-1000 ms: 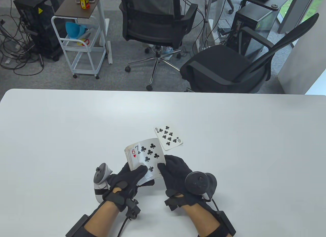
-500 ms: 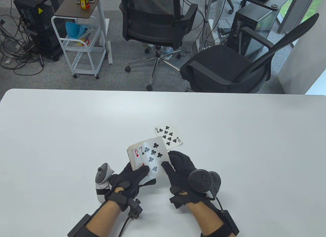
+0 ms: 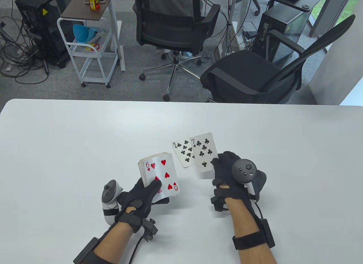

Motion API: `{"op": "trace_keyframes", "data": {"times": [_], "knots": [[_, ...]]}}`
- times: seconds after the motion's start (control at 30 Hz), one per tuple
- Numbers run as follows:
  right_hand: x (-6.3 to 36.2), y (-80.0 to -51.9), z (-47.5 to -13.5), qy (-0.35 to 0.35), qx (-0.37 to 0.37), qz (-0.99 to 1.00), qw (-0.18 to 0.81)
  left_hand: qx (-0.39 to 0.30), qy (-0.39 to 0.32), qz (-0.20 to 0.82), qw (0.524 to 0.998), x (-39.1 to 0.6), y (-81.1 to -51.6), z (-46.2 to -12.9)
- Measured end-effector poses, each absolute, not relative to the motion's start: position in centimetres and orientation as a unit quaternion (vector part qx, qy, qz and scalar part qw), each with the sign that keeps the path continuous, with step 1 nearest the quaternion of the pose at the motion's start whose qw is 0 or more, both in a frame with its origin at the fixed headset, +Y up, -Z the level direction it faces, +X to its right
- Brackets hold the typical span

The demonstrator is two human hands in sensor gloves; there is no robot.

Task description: Playing card suit sorting

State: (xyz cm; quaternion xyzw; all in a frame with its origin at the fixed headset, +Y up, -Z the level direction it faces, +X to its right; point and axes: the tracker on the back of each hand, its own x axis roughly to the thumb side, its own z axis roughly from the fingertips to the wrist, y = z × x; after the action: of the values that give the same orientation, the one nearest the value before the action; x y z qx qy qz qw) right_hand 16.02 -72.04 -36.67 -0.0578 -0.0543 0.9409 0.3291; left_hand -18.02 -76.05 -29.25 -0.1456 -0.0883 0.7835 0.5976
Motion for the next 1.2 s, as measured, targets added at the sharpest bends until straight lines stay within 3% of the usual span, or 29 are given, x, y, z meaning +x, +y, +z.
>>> {"op": "trace_keyframes", "data": {"times": [0.1, 0.33, 0.53, 0.73, 0.87, 1.0, 1.2], "knots": [[14.5, -71.8, -39.4, -0.009, -0.053, 0.952, 0.301, -0.135, -0.095, 0.768, 0.619, -18.6, -76.1, -29.6], [9.0, -72.4, -44.4, 0.087, -0.045, 0.965, 0.243, -0.119, -0.097, 0.783, 0.603, -19.1, -75.5, -29.4], [6.2, -75.0, -45.5, 0.084, -0.069, 0.993, 0.044, -0.12, -0.098, 0.786, 0.599, -19.1, -75.5, -29.4], [6.2, -74.8, -44.9, 0.037, -0.067, 0.997, -0.025, -0.12, -0.099, 0.789, 0.595, -19.1, -75.3, -29.3], [7.6, -72.4, -43.1, -0.018, -0.046, 0.995, 0.082, -0.122, -0.101, 0.788, 0.596, -19.0, -75.4, -29.4], [9.7, -69.5, -39.1, -0.05, -0.001, 0.976, 0.214, -0.123, -0.099, 0.785, 0.599, -18.8, -75.5, -29.3], [11.8, -69.0, -32.9, -0.093, 0.085, 0.891, 0.436, -0.131, -0.097, 0.779, 0.605, -18.1, -76.0, -29.4]]}}
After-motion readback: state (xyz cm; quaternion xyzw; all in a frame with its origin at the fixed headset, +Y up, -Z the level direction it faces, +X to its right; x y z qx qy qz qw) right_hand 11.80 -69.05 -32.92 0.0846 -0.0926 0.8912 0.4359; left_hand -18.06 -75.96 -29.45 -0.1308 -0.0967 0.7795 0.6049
